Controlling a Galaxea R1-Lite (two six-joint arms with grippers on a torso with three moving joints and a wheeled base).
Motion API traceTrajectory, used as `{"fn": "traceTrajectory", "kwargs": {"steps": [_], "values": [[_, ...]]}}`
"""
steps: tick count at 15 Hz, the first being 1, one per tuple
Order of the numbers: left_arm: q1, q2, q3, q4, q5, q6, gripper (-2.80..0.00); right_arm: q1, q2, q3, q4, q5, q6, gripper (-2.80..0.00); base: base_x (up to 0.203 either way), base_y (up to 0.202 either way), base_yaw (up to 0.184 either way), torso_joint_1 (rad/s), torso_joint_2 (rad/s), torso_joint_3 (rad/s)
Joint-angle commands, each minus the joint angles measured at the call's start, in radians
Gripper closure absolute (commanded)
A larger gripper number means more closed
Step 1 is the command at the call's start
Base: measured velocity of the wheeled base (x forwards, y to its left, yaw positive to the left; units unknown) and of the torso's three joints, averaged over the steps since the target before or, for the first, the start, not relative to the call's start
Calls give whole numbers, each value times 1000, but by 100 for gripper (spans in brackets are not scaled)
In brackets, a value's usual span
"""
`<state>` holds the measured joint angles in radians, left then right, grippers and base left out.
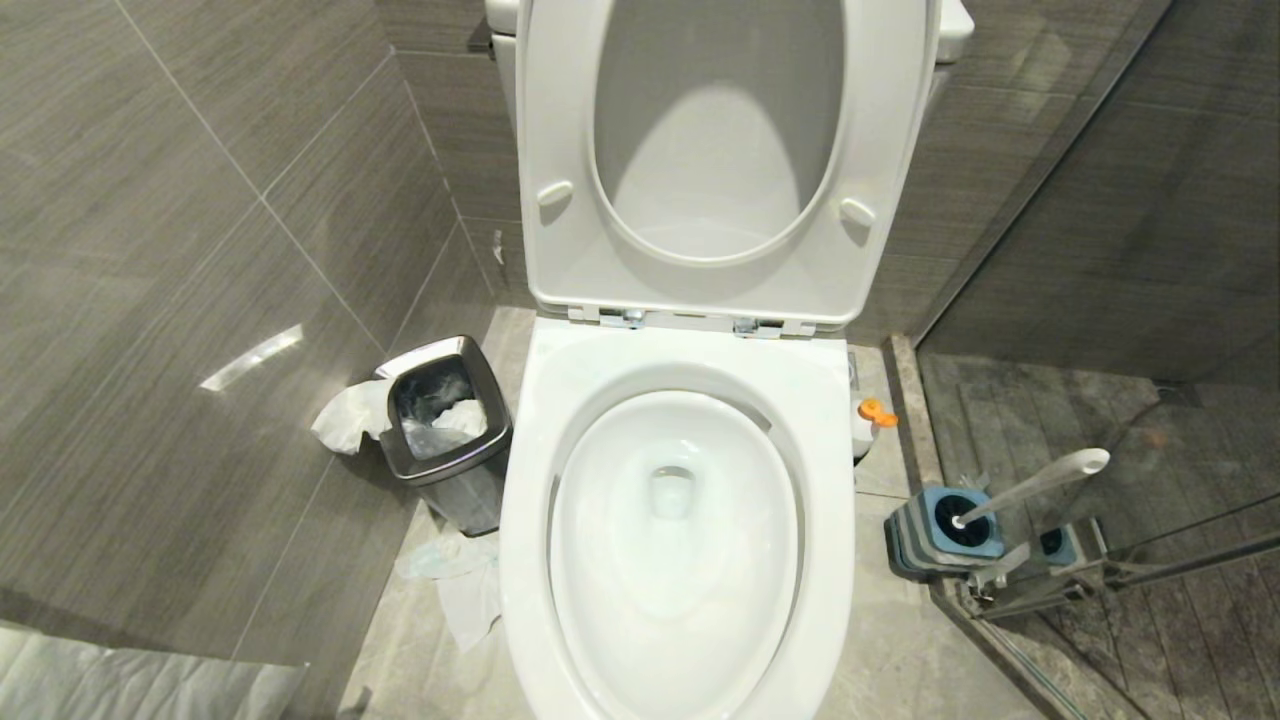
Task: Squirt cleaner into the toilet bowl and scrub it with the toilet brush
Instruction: Pour in the cleaning agent
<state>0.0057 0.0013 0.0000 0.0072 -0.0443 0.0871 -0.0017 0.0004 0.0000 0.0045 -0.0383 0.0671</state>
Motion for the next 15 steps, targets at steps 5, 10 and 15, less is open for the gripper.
{"fn": "traceTrajectory", "kwargs": {"steps": [5,10,15], "values": [[0,2,2,0,7,-21,0,0,0,0,0,0,0,0,0,0,0,0,0,0],[0,2,2,0,9,-26,0,0,0,0,0,0,0,0,0,0,0,0,0,0],[0,2,0,0,9,-26,0,0,-2,0,0,0,0,0,0,0,0,0,0,0]]}}
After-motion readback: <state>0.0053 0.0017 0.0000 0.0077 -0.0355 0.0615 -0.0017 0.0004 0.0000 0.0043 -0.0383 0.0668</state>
